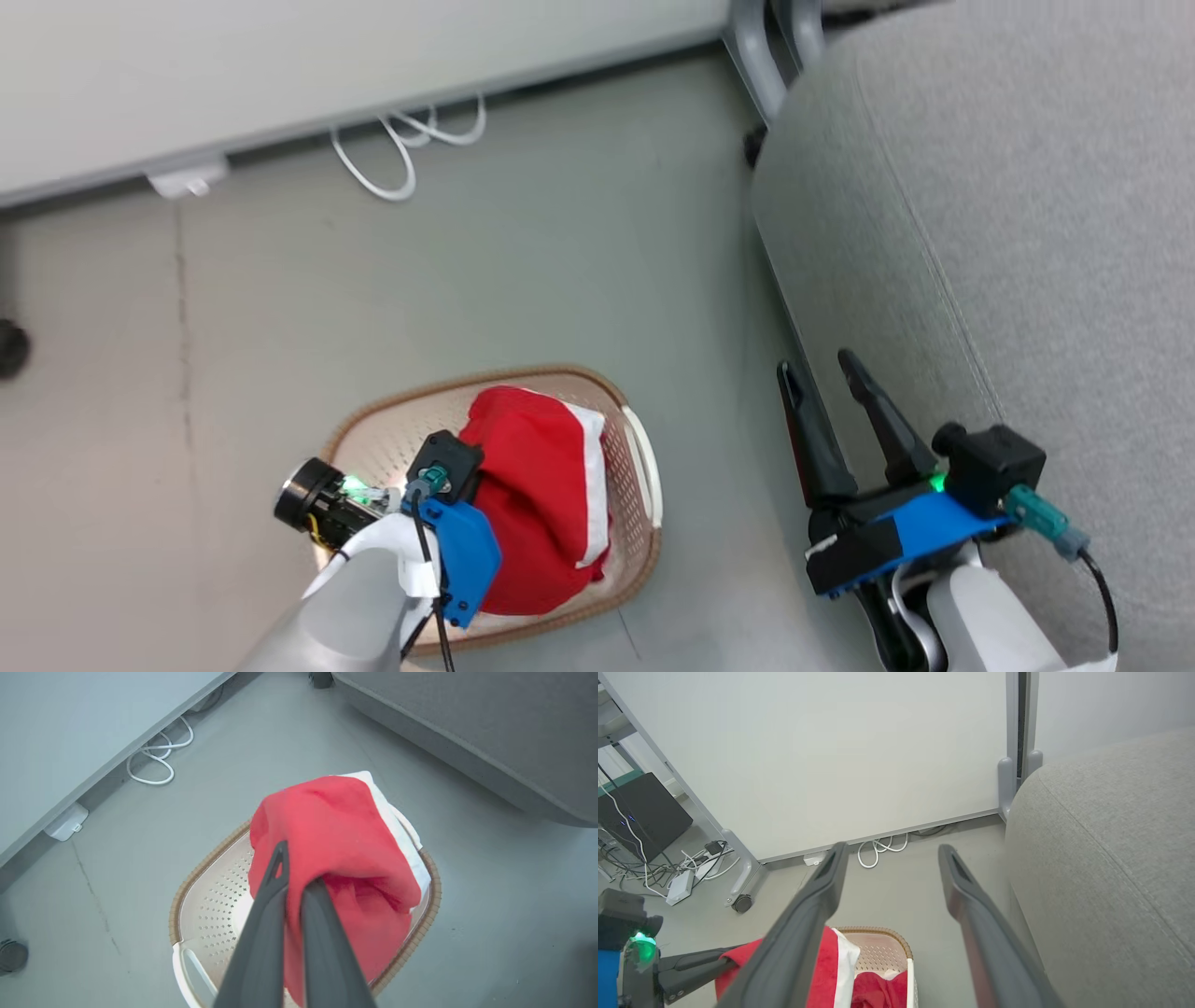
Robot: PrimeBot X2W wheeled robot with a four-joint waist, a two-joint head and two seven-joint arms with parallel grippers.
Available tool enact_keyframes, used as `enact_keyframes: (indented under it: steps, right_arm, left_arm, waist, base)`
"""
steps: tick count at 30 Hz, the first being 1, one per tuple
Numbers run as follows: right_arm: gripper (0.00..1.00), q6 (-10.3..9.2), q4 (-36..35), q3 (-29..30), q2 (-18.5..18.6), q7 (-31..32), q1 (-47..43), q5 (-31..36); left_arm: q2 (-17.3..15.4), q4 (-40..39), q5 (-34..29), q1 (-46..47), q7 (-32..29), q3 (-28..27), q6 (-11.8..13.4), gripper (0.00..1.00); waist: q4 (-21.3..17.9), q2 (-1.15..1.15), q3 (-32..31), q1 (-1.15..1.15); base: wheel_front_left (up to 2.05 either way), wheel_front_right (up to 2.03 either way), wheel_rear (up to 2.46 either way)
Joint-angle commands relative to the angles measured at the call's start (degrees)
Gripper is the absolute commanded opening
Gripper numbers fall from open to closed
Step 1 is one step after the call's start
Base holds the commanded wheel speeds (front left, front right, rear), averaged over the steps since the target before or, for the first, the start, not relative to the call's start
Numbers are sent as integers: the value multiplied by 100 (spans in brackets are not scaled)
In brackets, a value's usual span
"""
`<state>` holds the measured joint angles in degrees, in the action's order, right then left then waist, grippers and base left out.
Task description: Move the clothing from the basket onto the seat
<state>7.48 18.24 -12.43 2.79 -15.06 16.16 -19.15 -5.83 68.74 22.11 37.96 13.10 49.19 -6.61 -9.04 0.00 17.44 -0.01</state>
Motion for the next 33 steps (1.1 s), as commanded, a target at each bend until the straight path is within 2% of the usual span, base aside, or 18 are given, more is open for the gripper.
enact_keyframes:
  steps: [1,13,20,33]
  right_arm:
    - [100,3,59,31,19,-18,-150,49]
    - [100,3,238,142,18,33,-584,144]
    - [100,3,212,98,18,160,-766,118]
    - [100,3,101,36,18,274,-950,86]
  left_arm:
    - [46,-71,48,-71,76,-11,-37,0]
    - [269,-1062,263,211,215,70,-86,0]
    - [293,-1833,524,433,216,253,-93,0]
    - [292,-2766,1232,794,-18,723,201,0]
  waist:
    - [353,0,-541,1]
    - [802,0,-1337,1]
    - [879,0,-1632,1]
    - [863,0,-1795,1]
  base:
    - [0,0,0]
    - [0,0,0]
    - [0,0,0]
    - [0,0,0]
